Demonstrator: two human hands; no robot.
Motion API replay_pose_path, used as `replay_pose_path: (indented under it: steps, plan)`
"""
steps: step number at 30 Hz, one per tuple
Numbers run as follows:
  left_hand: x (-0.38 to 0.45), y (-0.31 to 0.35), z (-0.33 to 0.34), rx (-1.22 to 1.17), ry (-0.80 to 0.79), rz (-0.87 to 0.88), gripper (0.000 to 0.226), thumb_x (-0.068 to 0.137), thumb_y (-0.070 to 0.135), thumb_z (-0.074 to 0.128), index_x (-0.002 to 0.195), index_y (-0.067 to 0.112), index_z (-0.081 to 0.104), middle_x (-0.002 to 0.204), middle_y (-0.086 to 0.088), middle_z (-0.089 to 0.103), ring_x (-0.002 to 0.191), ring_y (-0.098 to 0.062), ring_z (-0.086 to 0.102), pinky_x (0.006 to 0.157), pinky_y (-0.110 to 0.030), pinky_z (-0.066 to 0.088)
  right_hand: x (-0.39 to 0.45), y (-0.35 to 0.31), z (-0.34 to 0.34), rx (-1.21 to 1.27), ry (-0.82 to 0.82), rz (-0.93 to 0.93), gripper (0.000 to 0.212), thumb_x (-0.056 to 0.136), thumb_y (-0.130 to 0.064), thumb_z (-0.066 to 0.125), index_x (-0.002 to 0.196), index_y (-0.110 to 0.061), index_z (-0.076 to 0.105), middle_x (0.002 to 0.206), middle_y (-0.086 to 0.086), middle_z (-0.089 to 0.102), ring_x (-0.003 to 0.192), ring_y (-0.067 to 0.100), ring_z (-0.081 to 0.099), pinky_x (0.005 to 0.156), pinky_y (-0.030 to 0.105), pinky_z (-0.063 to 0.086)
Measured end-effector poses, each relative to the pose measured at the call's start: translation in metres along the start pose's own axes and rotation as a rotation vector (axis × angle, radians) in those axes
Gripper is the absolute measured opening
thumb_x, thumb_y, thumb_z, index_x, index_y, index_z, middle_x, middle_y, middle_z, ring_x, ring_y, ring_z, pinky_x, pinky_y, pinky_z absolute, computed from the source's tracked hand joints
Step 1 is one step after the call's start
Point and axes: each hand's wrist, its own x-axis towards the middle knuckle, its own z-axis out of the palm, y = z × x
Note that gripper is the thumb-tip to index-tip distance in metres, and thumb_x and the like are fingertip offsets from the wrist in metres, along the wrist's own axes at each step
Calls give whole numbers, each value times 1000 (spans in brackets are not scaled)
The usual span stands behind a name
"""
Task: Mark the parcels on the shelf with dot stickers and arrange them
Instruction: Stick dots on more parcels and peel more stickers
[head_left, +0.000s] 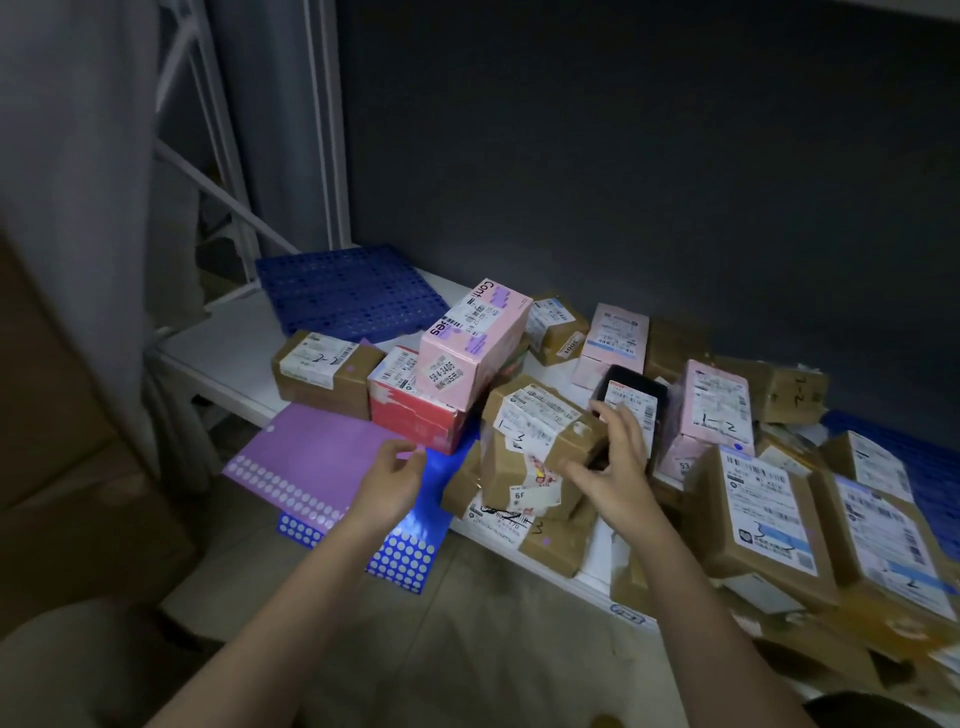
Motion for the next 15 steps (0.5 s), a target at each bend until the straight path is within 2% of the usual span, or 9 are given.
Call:
replay_pose_path:
  steps: [2,4,6,8,10,12,15]
  plan:
    - [2,-13,-7,13,71,-12,23,96,16,49,117,11,51,105,-8,55,89,-24,55,79,-32,44,-10,-10,8,-82,104,-155,68,80,-19,73,130,-45,36,153,-15,9,143,8,2,114,32,20]
    - [4,-29,-16,5,155,-32,22,93,10,51,115,6,54,103,-10,56,86,-24,54,77,-30,43,-21,-25,27,-185,190,-376,55,81,-20,65,131,-29,46,149,-6,22,140,6,13,110,20,21]
    - [9,-50,-24,-9,238,-50,16,91,8,55,107,8,55,103,-16,60,89,-31,61,81,-37,49,-30,-35,54,-252,192,-550,43,80,-24,56,122,-23,53,140,2,37,133,12,29,108,22,26]
    - [14,-70,-34,-50,313,-84,14,89,3,57,100,10,54,97,-23,63,82,-37,65,73,-37,53,-32,-40,87,-256,121,-645,33,81,-21,55,114,-18,60,131,6,47,121,17,42,106,19,27]
    - [18,-83,-44,-52,398,-115,16,86,-2,58,102,2,56,95,-22,64,86,-35,64,74,-30,49,-30,-37,124,-249,29,-661,26,83,-18,55,106,-12,65,123,9,53,113,20,47,103,23,32]
    - [19,-90,-55,-30,479,-117,22,84,1,62,105,-4,56,98,-20,61,101,-36,59,87,-33,45,-24,-29,161,-227,-34,-623,26,84,-20,51,101,-10,69,114,10,57,108,18,48,98,25,35]
    - [24,-100,-70,13,547,-136,36,84,10,67,114,-3,53,109,-21,56,110,-34,51,95,-36,39,-10,-17,207,-236,-92,-577,27,82,-23,51,96,-12,71,103,7,61,100,16,48,91,24,38]
